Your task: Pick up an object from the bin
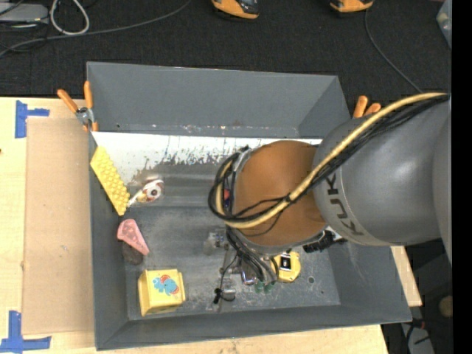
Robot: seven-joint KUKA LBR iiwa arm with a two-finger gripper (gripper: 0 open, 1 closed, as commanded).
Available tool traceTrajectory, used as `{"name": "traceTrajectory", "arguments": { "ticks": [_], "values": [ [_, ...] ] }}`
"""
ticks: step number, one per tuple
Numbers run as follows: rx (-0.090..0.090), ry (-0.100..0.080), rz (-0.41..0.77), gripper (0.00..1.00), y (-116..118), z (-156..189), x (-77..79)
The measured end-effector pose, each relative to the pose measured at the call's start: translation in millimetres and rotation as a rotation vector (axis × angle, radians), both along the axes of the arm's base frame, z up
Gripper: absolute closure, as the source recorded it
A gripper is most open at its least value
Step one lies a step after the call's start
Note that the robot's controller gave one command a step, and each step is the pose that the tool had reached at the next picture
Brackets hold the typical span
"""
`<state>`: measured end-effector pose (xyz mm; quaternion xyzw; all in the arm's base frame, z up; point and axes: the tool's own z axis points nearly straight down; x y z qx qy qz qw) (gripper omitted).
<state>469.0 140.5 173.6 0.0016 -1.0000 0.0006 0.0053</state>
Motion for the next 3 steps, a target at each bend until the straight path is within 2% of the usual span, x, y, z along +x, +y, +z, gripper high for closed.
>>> {"name": "traceTrajectory", "arguments": {
  "ticks": [1, 2, 3],
  "values": [
    [0.002, -0.009, -0.005, 0.0, -0.7, 3.9, 2.1],
    [0.003, -0.014, 0.099, 0.0, 20.2, -35.1, 27.5],
    [0.002, -0.002, 0.128, 0.0, 29.6, -68.7, 32.9]
  ]
}}
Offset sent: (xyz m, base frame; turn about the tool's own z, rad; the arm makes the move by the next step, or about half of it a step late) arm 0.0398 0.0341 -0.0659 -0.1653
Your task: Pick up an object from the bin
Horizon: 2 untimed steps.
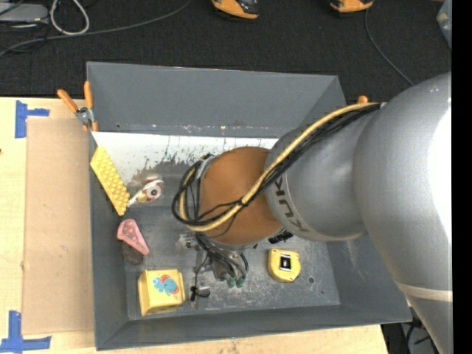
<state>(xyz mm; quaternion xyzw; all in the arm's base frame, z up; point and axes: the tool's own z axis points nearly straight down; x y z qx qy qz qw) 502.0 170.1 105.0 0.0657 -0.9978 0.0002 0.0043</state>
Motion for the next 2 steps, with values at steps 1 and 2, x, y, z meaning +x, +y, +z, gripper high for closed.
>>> {"name": "traceTrajectory", "arguments": {
  "ticks": [1, 2],
  "values": [
    [0.004, -0.01, 0.113, 0.0, -9.6, -25.9, 36.5],
    [0.003, -0.005, 0.13, 0.0, 5.9, -34.2, 10.1]
  ]
}}
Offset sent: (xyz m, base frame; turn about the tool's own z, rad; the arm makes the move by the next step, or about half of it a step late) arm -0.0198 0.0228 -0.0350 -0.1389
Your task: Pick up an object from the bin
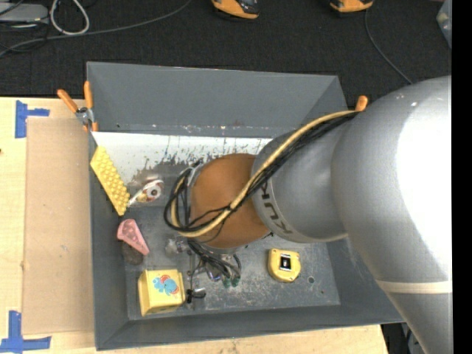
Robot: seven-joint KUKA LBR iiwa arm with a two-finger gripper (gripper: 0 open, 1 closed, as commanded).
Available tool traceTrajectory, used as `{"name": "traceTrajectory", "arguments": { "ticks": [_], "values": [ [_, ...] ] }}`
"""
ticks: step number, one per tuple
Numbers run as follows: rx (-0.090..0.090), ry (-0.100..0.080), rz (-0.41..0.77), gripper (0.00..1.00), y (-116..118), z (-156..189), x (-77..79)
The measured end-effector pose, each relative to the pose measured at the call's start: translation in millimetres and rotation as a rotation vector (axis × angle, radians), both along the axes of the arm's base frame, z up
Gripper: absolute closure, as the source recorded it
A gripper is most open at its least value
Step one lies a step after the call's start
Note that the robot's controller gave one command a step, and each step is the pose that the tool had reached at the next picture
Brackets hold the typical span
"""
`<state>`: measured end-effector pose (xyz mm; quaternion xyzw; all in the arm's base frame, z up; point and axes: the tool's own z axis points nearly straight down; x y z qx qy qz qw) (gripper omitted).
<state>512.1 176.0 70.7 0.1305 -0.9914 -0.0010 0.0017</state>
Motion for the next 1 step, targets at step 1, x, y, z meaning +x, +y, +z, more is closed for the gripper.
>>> {"name": "traceTrajectory", "arguments": {
  "ticks": [1],
  "values": [
    [-0.001, -0.001, 0.162, 0.0, 21.3, -1.3, 3.4]
  ]
}}
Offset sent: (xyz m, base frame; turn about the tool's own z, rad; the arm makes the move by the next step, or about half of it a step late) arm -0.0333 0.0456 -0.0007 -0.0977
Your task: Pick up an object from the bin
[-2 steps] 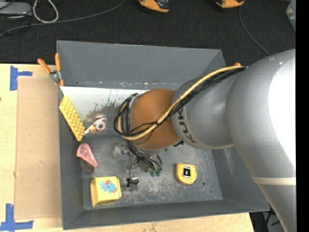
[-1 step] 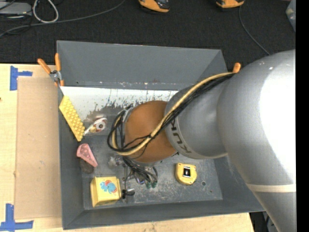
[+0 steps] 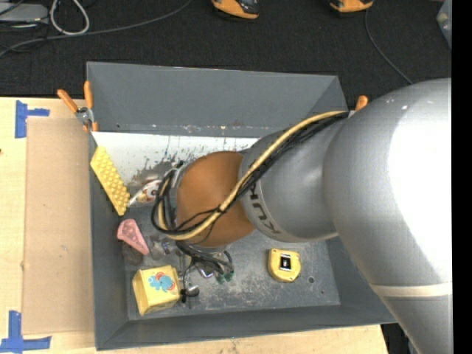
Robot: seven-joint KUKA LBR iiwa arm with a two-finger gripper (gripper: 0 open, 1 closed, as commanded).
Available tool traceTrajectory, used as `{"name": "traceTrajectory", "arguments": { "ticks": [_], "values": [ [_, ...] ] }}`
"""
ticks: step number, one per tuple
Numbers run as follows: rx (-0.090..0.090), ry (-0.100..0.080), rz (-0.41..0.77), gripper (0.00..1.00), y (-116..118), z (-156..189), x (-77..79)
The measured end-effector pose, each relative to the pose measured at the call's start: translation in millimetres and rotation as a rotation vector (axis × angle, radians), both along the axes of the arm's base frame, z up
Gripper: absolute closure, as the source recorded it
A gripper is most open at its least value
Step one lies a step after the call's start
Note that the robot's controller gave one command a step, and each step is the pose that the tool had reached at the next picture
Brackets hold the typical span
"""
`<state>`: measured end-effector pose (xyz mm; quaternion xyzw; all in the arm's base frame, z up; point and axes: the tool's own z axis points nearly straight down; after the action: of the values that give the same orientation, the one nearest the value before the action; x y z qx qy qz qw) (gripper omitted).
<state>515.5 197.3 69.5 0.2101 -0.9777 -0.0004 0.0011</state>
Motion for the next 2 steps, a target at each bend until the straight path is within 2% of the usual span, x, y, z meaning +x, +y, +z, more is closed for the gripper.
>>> {"name": "traceTrajectory", "arguments": {
  "ticks": [1, 2],
  "values": [
    [0.003, -0.005, -0.063, 0.0, 20.2, 1.4, -30.1],
    [0.002, -0.004, -0.004, 0.0, 42.2, 0.9, -20.8]
  ]
}}
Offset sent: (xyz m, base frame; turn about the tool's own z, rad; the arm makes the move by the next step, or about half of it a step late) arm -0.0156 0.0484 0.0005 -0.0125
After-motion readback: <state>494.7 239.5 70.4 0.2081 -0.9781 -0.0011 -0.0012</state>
